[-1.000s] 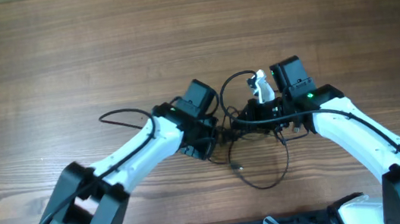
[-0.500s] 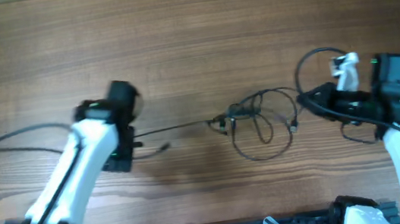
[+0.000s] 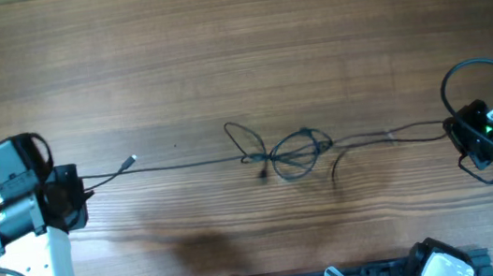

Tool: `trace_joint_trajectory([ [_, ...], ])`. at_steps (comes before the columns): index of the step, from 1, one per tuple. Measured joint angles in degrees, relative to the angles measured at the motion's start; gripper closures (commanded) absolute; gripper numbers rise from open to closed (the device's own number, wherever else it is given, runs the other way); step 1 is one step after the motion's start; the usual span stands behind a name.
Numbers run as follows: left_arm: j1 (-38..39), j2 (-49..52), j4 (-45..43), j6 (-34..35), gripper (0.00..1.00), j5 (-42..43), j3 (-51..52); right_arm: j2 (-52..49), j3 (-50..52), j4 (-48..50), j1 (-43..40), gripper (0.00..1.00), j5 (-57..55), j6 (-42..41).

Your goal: Untangle cables

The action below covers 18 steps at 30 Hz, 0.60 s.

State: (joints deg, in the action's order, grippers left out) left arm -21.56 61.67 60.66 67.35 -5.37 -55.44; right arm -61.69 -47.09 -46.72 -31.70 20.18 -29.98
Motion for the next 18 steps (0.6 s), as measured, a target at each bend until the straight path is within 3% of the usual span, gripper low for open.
trace_joint_trajectory([
  [3,-1.8,1.0,-5.6,-4.4,0.96,8.3,0.0,0.0,0.0,0.0,-0.1,0.93,0.7,1.0],
  [4,-1.5,1.7,-7.9,-6.6,0.93,11.7,0.0,0.0,0.0,0.1,-0.3,0.89,2.6,2.1],
  [5,-0.4,2.9,-11.5,-9.1,0.83,16.6,0.0,-0.1,0.0,0.4,-0.3,0.85,5.7,3.8],
  [6,0.9,3.8,-13.4,-11.0,0.64,19.8,0.0,-0.1,0.0,0.7,0.1,0.79,8.4,5.4],
  [8,4.0,5.4,-17.0,-14.4,0.16,24.7,0.0,-0.1,0.2,1.1,1.4,0.63,12.6,7.8],
  [9,6.3,6.3,-18.8,-16.2,0.0,27.4,0.0,-0.1,0.5,1.4,3.0,0.55,15.1,9.9],
  [10,8.4,7.0,-20.1,-17.6,0.0,29.4,0.0,-0.1,0.6,1.3,4.2,0.37,16.5,10.5],
  [13,16.4,9.2,-22.6,-21.2,0.0,33.0,0.0,-0.1,0.9,1.7,10.9,0.08,19.5,14.6],
  [16,22.8,10.6,-22.8,-22.6,0.0,33.1,0.0,-0.1,0.9,2.2,16.9,0.06,18.4,15.1],
  [18,27.0,11.8,-21.4,-23.0,0.07,32.3,0.0,-0.1,0.9,2.2,18.6,0.06,15.3,12.5],
])
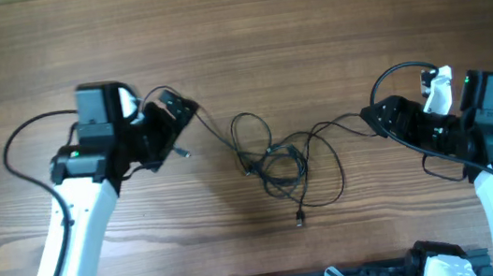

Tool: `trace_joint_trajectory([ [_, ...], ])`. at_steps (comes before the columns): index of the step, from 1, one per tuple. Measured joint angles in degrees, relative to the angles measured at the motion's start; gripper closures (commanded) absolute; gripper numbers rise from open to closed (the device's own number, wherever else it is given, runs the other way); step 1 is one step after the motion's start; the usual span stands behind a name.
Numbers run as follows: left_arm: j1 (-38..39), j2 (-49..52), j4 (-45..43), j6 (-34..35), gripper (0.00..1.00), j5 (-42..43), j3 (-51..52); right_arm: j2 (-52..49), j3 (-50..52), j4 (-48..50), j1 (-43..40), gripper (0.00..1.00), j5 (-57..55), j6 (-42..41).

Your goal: Untangle cables

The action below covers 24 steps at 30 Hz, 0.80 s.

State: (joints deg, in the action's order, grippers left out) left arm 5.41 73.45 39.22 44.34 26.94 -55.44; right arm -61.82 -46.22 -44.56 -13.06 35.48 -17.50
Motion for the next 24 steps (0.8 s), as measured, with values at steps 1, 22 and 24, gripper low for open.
trace_joint_trajectory([
  [1,1.3,0.5,0.8,0.2,0.12,-0.4,0.0,0.0,0.0,0.0,0.3,0.05,-0.9,-0.9],
  [22,23.6,25.9,-8.3,28.3,0.96,-5.2,0.0,-0.5,0.0,-2.7,0.5,0.07,-4.5,-2.8],
  [24,21.7,25.9,-9.9,27.2,0.96,-3.1,0.0,-1.7,0.0,-2.9,0.5,0.07,-4.1,-0.2],
])
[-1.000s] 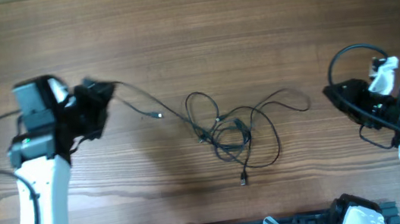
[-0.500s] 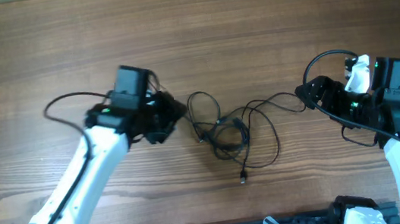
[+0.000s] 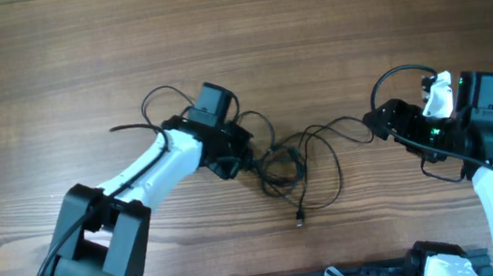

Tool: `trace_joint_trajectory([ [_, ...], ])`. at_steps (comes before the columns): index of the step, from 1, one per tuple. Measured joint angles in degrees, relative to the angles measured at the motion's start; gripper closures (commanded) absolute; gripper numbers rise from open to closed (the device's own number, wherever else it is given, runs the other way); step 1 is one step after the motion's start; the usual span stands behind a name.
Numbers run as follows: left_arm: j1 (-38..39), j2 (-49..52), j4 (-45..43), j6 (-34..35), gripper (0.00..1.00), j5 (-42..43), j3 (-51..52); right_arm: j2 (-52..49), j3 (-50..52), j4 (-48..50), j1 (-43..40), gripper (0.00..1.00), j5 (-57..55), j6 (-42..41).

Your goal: Untangle cables

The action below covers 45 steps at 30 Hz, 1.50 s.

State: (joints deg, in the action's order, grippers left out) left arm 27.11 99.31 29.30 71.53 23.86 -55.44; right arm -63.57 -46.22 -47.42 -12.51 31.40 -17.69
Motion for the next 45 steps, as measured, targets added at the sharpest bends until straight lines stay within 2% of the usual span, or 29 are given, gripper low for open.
trace_joint_trajectory([
  [3,-4.0,-2.0,-3.5,-4.1,0.96,5.7,0.1,-2.7,0.0,-0.1,0.1,0.08,4.5,6.1],
  [6,-6.1,-5.5,-7.1,-9.6,0.96,11.0,0.2,-5.8,0.0,-0.3,1.2,0.08,13.5,14.7],
  [8,-6.1,-11.3,-12.5,-14.1,0.96,17.6,0.3,-8.3,0.0,0.1,4.0,0.12,20.1,20.7],
  [11,-4.9,-18.1,-16.5,-18.4,0.96,21.3,0.3,-11.5,0.0,4.4,9.9,0.21,24.1,23.8],
  [14,-3.9,-22.6,-17.7,-20.5,0.96,23.0,0.3,-14.6,0.1,11.8,14.8,0.21,24.9,21.5],
  [18,-2.9,-25.5,-17.7,-23.5,0.96,25.1,0.3,-19.6,0.3,26.4,20.2,0.27,22.4,9.3],
  [22,-2.1,-25.9,-17.8,-24.4,0.96,26.0,0.3,-21.8,0.4,35.6,25.4,0.27,24.0,2.3],
  [23,-2.0,-25.9,-18.0,-24.5,0.96,26.0,0.3,-21.8,0.4,36.0,26.9,0.41,24.3,1.2],
  [24,-2.0,-25.9,-18.4,-24.6,0.96,26.0,0.3,-21.8,0.4,36.0,28.3,0.64,24.5,0.6],
  [25,-2.0,-25.9,-19.1,-24.6,0.96,25.9,0.3,-21.8,0.4,36.0,29.8,0.83,24.7,-0.1],
  [26,-2.0,-25.9,-20.3,-24.6,0.96,25.9,0.3,-21.8,0.4,36.1,31.3,0.96,24.8,-0.3],
  [30,-2.6,-25.9,-23.7,-24.8,0.96,25.9,0.3,-21.8,0.3,33.0,34.2,0.96,21.9,-2.8],
  [35,-9.8,-28.2,-22.2,-24.3,0.96,27.3,0.7,-21.8,0.1,21.3,30.5,0.96,7.6,-8.5],
  [38,-16.6,-31.7,-16.0,-24.3,0.96,28.8,0.8,-21.8,0.0,16.1,22.1,0.96,1.6,-9.3],
  [45,-32.5,-37.2,0.5,-27.5,0.96,30.6,0.9,-21.8,0.0,12.6,3.4,0.96,-0.2,-7.3],
])
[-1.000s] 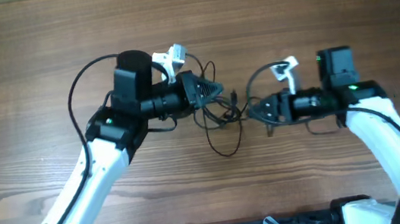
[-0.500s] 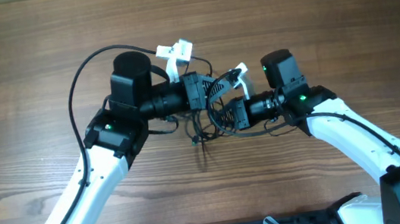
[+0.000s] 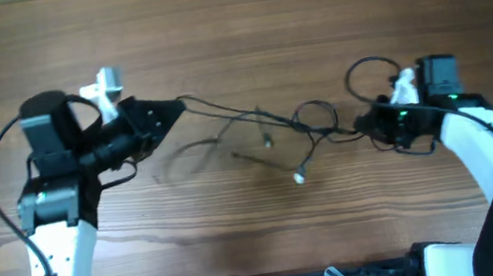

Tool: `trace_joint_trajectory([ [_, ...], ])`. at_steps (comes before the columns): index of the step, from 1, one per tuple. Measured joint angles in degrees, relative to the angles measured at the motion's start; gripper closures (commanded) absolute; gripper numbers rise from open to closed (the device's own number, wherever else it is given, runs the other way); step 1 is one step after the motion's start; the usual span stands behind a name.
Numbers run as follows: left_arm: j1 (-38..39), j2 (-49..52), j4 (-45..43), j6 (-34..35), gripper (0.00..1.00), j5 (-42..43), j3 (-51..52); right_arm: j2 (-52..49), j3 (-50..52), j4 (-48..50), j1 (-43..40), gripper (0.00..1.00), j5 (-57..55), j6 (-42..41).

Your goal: Untangle cables

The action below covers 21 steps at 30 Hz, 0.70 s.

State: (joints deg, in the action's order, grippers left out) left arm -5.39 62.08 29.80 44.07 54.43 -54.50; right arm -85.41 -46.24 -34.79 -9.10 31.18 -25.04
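Thin black cables hang blurred between the two grippers, with a loop right of the middle. One plug dangles low and a second small plug shows near the centre. A faint strand curves over the wood lower left. My left gripper points right, shut on the cables' left end. At the other end my right gripper points left, shut on the cable. The fingertips themselves are too small to make out.
A brown wooden table carries everything. A dark rail with clips runs along the front edge between the arm bases. Each arm's own black hose loops above its wrist.
My left gripper has left the middle of the tangle and now sits further left and higher, with cable strung from it. The tangle has opened into a raised line. The right gripper has shifted slightly left.
First both grippers stood at the table's far sides with the cable stretched flat and a knot in the middle. Then both were nearer the centre and the cable lay slack. Then my left gripper was at the knot. Now the cables span between the grippers.
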Motion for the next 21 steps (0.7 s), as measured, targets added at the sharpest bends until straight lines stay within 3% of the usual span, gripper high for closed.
trace_joint_trajectory([
  [1,-1.4,-0.1,1.3,-0.6,0.96,0.2,0.0,0.0,0.0,-0.2,-2.0,0.95,0.3,0.2],
  [2,-2.5,-0.1,2.3,-1.3,0.96,0.2,0.0,0.0,0.0,-0.4,-3.6,0.88,0.3,0.5],
  [7,-6.0,-0.2,3.2,-2.8,0.96,-0.3,0.0,0.0,0.0,-0.6,-7.3,0.21,0.3,1.9],
  [10,-5.4,-0.2,4.2,-3.9,0.96,-0.7,0.0,0.0,0.0,-0.5,-6.7,0.0,4.1,6.8],
  [16,3.0,-0.1,5.9,-8.3,0.96,-1.4,0.0,-0.1,0.0,-0.6,-1.3,0.01,13.3,17.0],
  [18,6.5,0.2,5.9,-9.5,0.96,-2.6,0.0,-0.1,0.0,0.4,3.1,0.13,17.5,21.9],
  [21,9.6,0.8,6.2,-10.8,0.96,-5.2,0.0,-0.1,0.2,4.5,7.3,0.2,19.2,23.2],
])
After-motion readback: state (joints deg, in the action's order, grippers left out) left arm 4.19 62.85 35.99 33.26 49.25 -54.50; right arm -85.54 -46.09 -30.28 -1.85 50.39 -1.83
